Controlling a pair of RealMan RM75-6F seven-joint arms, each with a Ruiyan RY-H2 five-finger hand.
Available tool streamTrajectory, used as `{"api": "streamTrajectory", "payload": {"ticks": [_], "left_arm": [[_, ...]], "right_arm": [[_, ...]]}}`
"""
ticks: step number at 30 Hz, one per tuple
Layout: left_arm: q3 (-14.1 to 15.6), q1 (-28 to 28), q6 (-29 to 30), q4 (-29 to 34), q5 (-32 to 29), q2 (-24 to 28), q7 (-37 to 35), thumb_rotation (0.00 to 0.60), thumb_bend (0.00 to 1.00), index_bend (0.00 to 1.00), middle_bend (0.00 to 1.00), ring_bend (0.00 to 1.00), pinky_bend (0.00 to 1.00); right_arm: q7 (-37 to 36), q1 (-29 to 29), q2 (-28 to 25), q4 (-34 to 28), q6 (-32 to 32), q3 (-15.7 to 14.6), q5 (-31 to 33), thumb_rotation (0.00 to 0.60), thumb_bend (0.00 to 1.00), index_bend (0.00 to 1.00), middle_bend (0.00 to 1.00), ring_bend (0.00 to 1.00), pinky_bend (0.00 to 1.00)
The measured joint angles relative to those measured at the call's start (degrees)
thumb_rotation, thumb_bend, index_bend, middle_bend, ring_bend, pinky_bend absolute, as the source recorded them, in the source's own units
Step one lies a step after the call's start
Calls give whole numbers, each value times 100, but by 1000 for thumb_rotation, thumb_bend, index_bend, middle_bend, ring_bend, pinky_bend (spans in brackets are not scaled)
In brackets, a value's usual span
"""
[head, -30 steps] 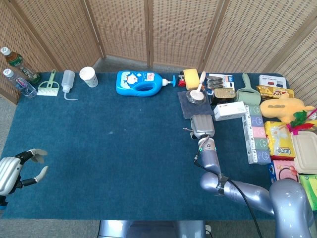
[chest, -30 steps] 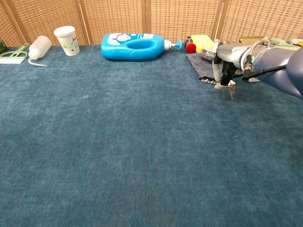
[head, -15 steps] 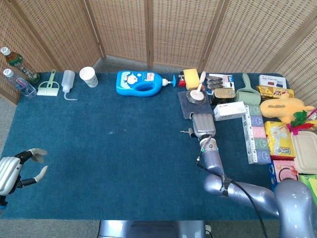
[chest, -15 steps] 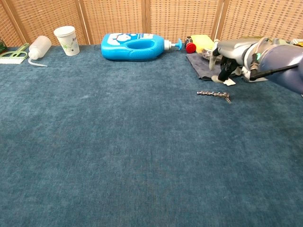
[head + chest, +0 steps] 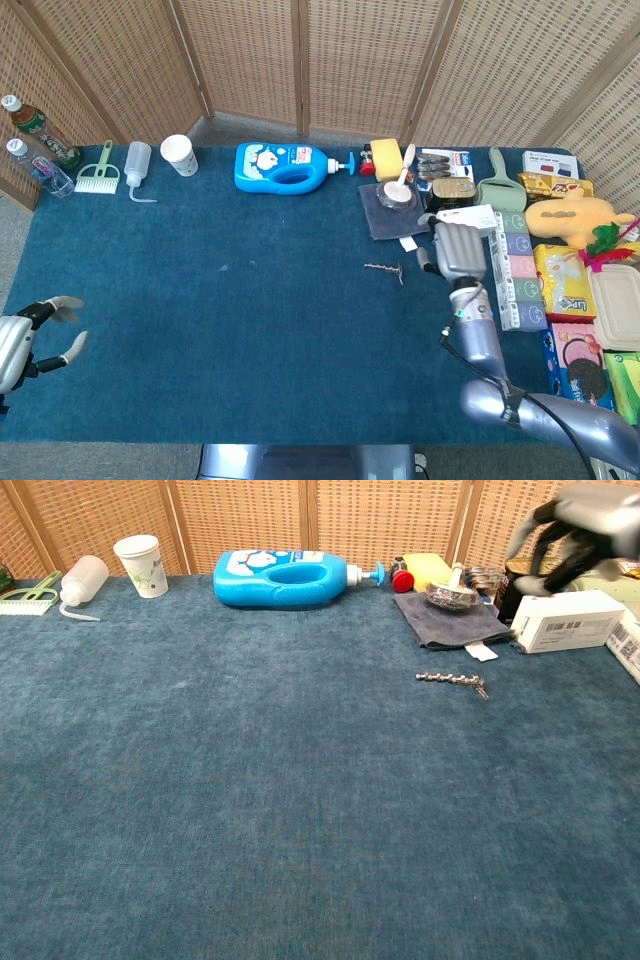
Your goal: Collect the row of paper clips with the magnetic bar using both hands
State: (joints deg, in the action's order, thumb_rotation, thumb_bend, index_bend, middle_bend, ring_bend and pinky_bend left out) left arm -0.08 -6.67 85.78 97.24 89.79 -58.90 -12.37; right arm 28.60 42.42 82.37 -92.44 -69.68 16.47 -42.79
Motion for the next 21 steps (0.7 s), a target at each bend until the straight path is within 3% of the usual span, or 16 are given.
{"api": "streamTrajectory", "payload": {"ticks": [3,6,13,21], "left_arm": [[1,25,20,-72,-2,-17,47,351,316,321,468,413,718],[5,42,44,-180,23,-56,73,351,315,321,460,387,659],[-17,150,136,-331,-108,-221,188,352,316,328,437,377,631],[-17,309,279,-478,-204,-360,374,366,316,350,435,361,603]], "right_arm": [[-302,-262,-164,-106,-196,-117,-405,599,440,345,469,561,758],[-564,-510,-287,-145,-404,-264,-834,599,440,367,450,525,692],[-998,-1217,-578,-139,-1037,-761,-1807,599,440,370,419,424,565],[-1274,-1995,-769,28,-1583,-1199,-2313,599,440,379,415,414,513]]}}
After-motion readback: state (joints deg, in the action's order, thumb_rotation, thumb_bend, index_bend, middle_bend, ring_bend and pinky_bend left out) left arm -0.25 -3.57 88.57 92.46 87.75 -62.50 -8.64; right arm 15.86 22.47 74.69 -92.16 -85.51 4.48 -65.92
